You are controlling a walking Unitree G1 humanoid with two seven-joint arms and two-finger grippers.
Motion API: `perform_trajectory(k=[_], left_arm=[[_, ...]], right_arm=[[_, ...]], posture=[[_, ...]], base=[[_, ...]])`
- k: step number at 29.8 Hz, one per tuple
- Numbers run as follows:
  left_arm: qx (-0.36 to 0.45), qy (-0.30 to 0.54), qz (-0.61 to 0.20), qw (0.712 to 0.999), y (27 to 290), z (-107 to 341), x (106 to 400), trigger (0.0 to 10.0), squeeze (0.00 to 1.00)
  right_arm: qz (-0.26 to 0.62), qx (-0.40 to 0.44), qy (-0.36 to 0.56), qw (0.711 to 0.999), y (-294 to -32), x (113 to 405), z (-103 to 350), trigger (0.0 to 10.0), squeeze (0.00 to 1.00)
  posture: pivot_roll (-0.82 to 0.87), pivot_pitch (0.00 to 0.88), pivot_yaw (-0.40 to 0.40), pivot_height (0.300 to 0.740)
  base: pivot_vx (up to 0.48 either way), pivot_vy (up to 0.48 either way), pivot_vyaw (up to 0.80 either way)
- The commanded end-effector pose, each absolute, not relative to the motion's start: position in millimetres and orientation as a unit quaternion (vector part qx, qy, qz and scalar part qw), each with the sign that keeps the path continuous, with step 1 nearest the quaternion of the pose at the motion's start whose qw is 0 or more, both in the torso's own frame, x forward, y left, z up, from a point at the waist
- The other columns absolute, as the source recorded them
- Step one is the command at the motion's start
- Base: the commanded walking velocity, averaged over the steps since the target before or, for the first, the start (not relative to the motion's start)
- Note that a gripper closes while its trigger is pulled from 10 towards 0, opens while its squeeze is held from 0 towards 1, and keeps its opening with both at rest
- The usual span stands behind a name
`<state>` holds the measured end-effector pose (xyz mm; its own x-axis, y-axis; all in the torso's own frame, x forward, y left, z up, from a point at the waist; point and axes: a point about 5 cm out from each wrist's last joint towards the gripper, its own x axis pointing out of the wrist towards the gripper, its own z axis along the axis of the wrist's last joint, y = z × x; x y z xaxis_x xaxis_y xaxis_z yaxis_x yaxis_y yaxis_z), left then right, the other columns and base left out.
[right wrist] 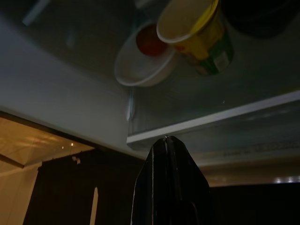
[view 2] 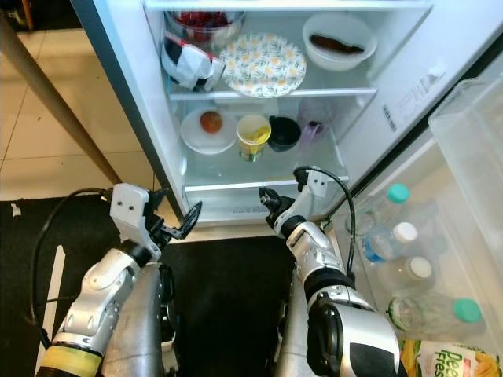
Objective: Restocking fridge
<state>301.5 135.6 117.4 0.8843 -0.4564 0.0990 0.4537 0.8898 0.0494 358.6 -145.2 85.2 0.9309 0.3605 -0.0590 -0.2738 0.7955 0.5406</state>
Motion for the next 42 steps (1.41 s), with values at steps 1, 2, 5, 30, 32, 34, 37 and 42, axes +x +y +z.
perform_trajectory(k=[1,2,5,30,32,34,37,42], left_arm=[[0.030,-0.035,-0.235,0.971,142.5,105.4,298.1,10.0,0.00],[0.043,-0.016,-0.236,0.971,147.3,93.7,297.6,10.0,0.00],[0.051,0.014,-0.237,0.970,152.5,76.6,295.2,10.0,0.00],[0.060,0.384,-0.159,0.907,194.7,-72.7,181.0,10.0,0.00],[0.059,0.431,-0.137,0.890,201.1,-84.5,159.3,10.0,0.00],[0.060,0.437,-0.134,0.887,201.9,-85.9,156.4,10.0,0.00],[0.048,0.458,-0.114,0.881,204.7,-90.8,145.9,10.0,0.00],[0.043,0.491,-0.093,0.865,206.6,-98.0,130.0,10.0,0.00]], right_arm=[[0.162,0.281,0.097,0.941,-146.9,350.8,72.9,10.0,0.00],[0.154,0.281,0.104,0.942,-151.1,348.0,68.6,10.0,0.00],[0.144,0.283,0.107,0.942,-155.6,345.1,65.0,10.0,0.00],[0.049,0.201,0.296,0.932,-197.0,261.2,-27.4,10.0,0.00],[0.051,0.183,0.323,0.927,-197.4,248.9,-37.3,10.0,0.00],[0.052,0.182,0.326,0.926,-197.2,247.5,-38.4,10.0,0.00],[0.056,0.181,0.330,0.925,-194.2,246.6,-39.6,10.0,0.00],[0.080,0.157,0.344,0.922,-185.0,245.7,-41.9,10.0,0.00]], posture=[[0.07,0.197,-0.021,0.588],[0.06,0.179,-0.017,0.597],[0.05,0.169,-0.013,0.611],[0.01,0.102,-0.013,0.715],[0.01,0.090,-0.015,0.729],[0.01,0.090,-0.015,0.733],[0.01,0.081,-0.013,0.740],[0.00,0.063,-0.008,0.740]], base=[[0.000,0.000,0.00],[0.000,0.000,0.00],[0.000,0.000,0.00],[0.000,0.000,0.00],[0.000,0.000,0.00],[0.000,0.000,0.00],[0.000,0.000,0.00],[0.000,0.000,0.00]])
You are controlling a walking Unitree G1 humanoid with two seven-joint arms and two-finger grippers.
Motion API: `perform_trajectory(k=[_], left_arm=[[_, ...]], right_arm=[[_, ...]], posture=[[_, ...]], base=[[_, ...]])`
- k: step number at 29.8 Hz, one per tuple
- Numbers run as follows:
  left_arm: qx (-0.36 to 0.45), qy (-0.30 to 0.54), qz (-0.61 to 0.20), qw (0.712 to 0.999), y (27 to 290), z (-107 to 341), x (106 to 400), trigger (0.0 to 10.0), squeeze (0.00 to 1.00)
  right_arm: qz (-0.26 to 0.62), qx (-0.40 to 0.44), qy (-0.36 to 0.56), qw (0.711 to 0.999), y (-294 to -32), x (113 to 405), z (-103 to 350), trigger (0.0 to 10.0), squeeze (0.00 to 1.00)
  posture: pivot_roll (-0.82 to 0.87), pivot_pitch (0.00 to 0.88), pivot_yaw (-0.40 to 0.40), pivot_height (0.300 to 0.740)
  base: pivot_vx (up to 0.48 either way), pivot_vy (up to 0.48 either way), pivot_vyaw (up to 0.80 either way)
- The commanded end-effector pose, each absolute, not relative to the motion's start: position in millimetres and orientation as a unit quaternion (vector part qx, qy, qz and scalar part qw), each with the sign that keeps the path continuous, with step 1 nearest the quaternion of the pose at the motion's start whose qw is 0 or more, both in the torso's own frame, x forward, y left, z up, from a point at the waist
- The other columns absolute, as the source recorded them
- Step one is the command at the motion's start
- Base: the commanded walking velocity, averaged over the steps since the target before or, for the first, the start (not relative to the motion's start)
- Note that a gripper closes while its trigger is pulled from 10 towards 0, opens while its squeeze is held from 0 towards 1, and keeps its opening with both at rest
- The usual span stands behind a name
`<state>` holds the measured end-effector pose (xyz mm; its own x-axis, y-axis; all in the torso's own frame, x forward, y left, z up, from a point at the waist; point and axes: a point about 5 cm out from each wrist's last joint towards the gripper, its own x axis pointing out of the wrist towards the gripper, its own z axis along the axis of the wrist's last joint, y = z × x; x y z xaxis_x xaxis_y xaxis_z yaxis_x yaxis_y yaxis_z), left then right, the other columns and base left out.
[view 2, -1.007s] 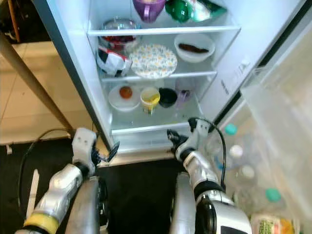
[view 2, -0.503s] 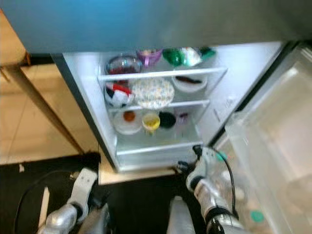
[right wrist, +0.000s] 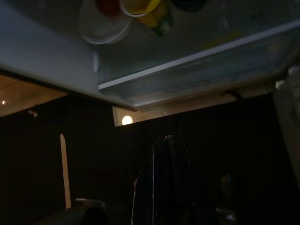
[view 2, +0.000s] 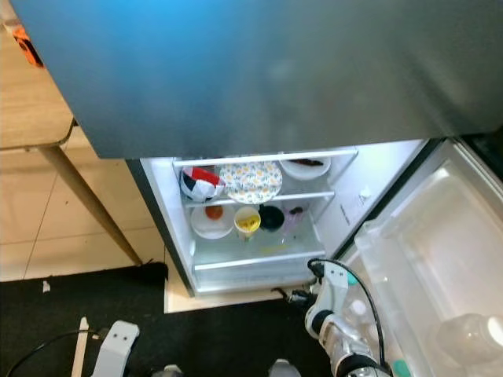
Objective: Restocking fridge
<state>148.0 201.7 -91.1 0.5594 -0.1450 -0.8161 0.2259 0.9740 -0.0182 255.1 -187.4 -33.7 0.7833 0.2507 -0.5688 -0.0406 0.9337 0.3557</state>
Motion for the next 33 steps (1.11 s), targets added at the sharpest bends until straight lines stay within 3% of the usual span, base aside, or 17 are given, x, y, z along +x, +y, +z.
perform_trajectory(k=[1,16,22,27,33], left_arm=[[0.043,0.496,-0.092,0.863,206.4,-99.0,127.7,10.0,0.00],[0.029,0.508,-0.073,0.858,202.7,-100.9,128.1,10.0,0.00],[0.031,0.510,-0.075,0.856,200.4,-101.2,129.2,10.0,0.00],[0.033,0.511,-0.077,0.856,198.2,-101.3,130.2,10.0,0.00],[0.031,0.514,-0.078,0.854,195.0,-102.5,128.6,10.0,0.00]], right_arm=[[0.084,0.150,0.348,0.921,-183.7,245.2,-42.6,10.0,0.00],[0.101,0.061,0.420,0.900,-184.0,217.2,-63.0,10.0,0.00],[0.109,0.038,0.433,0.894,-184.9,210.3,-67.1,10.0,0.00],[0.138,-0.041,0.458,0.877,-188.4,198.6,-73.7,10.0,0.00],[0.147,-0.047,0.470,0.869,-183.9,190.8,-78.4,10.0,0.00]], posture=[[0.00,0.058,-0.009,0.740],[0.01,0.033,-0.015,0.740],[0.00,0.028,-0.017,0.740],[0.00,0.023,-0.020,0.740],[0.00,0.024,-0.024,0.740]], base=[[0.000,0.000,0.00],[0.000,0.000,0.00],[-0.250,0.000,0.00],[-0.265,0.000,0.00],[-0.266,0.000,0.00]])
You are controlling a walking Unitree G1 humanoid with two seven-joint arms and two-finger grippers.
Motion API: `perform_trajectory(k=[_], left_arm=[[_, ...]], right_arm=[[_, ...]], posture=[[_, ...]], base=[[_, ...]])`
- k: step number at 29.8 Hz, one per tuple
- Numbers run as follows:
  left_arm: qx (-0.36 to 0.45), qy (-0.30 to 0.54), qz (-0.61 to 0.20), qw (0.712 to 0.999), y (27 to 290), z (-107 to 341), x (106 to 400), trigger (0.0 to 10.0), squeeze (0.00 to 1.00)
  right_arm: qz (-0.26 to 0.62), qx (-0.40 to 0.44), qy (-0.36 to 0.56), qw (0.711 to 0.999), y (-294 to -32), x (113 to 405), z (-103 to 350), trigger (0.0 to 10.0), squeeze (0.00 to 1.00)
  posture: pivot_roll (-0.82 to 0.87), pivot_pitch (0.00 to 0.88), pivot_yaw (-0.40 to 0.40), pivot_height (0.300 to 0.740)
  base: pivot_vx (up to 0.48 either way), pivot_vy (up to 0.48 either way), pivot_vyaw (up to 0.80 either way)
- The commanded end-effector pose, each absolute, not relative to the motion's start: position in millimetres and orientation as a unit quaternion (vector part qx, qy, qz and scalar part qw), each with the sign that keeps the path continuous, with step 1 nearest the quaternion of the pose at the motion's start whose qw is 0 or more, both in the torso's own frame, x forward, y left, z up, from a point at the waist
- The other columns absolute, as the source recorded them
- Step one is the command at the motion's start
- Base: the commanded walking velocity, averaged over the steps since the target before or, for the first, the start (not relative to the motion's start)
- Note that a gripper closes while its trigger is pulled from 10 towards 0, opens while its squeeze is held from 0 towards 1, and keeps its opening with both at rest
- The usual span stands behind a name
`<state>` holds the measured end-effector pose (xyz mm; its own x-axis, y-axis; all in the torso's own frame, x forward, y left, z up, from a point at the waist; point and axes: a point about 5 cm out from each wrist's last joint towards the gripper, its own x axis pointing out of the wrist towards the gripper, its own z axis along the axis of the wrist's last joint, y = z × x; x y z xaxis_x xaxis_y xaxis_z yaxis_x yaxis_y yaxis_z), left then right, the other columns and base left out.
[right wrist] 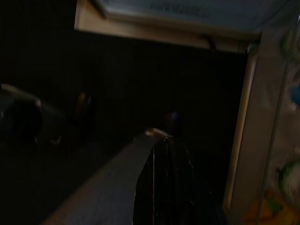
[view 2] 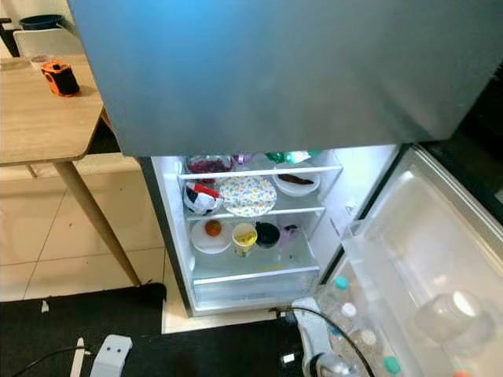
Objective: Restocking fridge
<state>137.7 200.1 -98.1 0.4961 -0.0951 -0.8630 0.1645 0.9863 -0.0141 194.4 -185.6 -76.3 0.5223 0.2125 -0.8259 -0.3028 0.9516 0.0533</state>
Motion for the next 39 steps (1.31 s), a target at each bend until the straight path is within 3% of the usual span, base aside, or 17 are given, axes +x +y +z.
perform_trajectory(k=[1,12,35,39], left_arm=[[0.031,0.514,-0.078,0.854,195.0,-102.5,128.6,10.0,0.00],[0.030,0.516,-0.076,0.853,195.5,-102.9,127.0,10.0,0.00],[0.028,0.518,-0.077,0.852,194.9,-103.4,125.9,10.0,0.00],[0.027,0.518,-0.078,0.851,194.1,-103.7,125.2,10.0,0.00]], right_arm=[[0.147,-0.047,0.470,0.869,-183.9,190.8,-78.4,10.0,0.00],[0.155,-0.049,0.469,0.868,-178.0,190.2,-79.4,10.0,0.00],[0.112,-0.043,0.490,0.864,-200.1,178.6,-82.7,10.0,0.00],[0.107,-0.039,0.497,0.860,-202.2,175.6,-83.9,10.0,0.00]], posture=[[0.00,0.024,-0.024,0.740],[0.00,0.025,-0.026,0.740],[-0.01,0.019,-0.031,0.740],[-0.01,0.024,-0.030,0.740]], base=[[-0.270,0.000,0.00],[-0.271,0.000,0.00],[-0.281,0.000,0.00],[-0.288,0.000,-0.68]])
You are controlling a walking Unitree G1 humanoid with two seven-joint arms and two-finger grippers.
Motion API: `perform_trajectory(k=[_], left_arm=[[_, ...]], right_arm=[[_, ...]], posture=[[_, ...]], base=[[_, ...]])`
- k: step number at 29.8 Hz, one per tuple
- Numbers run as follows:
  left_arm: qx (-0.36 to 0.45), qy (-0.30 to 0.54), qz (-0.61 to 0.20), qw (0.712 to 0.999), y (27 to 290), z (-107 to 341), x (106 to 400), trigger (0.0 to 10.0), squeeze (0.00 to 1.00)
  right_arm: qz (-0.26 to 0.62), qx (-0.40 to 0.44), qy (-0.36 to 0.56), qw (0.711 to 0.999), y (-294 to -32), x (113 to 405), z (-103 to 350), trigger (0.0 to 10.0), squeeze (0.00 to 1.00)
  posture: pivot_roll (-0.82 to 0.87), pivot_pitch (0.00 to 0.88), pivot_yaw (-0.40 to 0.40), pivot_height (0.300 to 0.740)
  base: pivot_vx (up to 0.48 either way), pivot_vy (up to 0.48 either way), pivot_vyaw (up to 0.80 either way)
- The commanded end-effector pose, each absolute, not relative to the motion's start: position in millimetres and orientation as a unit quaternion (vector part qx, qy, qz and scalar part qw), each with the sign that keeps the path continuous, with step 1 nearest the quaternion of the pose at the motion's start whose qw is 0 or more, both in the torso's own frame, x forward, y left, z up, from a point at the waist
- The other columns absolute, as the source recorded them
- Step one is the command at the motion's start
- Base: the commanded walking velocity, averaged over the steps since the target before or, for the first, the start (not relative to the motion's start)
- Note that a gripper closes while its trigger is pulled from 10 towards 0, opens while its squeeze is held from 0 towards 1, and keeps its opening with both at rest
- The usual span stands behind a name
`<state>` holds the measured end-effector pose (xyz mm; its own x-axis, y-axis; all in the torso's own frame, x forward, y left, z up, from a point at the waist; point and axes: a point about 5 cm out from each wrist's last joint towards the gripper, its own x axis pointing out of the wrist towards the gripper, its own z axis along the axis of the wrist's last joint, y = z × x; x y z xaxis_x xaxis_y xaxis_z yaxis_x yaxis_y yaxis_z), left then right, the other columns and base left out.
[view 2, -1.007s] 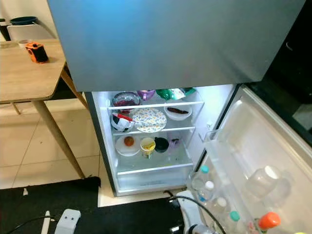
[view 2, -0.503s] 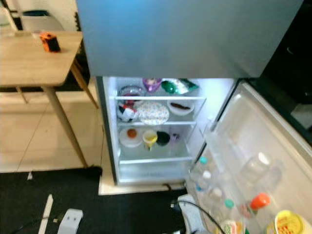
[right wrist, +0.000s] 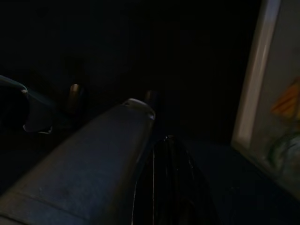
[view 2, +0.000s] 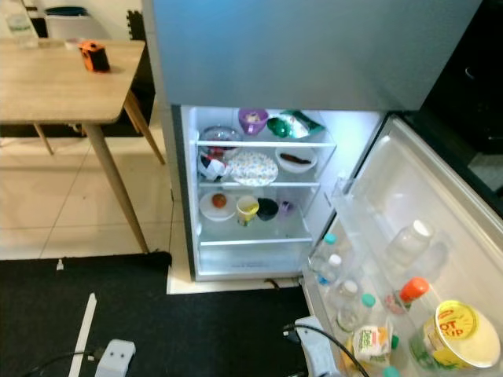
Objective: Restocking fridge
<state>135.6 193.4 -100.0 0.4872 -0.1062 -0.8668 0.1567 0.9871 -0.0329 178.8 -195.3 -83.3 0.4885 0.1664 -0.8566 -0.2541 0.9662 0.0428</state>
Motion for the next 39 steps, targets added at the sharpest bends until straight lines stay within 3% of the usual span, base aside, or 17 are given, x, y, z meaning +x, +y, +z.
perform_trajectory(k=[1,15,24,39], left_arm=[[0.026,0.519,-0.078,0.851,193.9,-103.8,125.0,10.0,0.00],[0.023,0.519,-0.080,0.851,190.9,-104.3,124.9,10.0,0.00],[0.003,0.528,-0.088,0.845,191.7,-105.2,120.8,10.0,0.00],[0.004,0.541,-0.084,0.837,192.3,-107.3,114.7,10.0,0.00]], right_arm=[[0.107,-0.039,0.499,0.859,-202.7,175.0,-84.1,10.0,0.00],[0.099,-0.036,0.503,0.858,-205.6,172.4,-84.9,10.0,0.00],[0.090,-0.042,0.506,0.857,-210.8,170.1,-85.1,10.0,0.00],[0.032,-0.050,0.488,0.871,-229.4,179.9,-77.4,10.0,0.00]], posture=[[-0.01,0.024,-0.030,0.740],[-0.01,0.024,-0.032,0.740],[-0.02,0.024,-0.034,0.740],[-0.02,0.028,-0.036,0.740]], base=[[-0.289,0.000,-0.77],[-0.290,0.000,-0.77],[-0.062,0.000,0.00],[0.000,-0.364,0.00]])
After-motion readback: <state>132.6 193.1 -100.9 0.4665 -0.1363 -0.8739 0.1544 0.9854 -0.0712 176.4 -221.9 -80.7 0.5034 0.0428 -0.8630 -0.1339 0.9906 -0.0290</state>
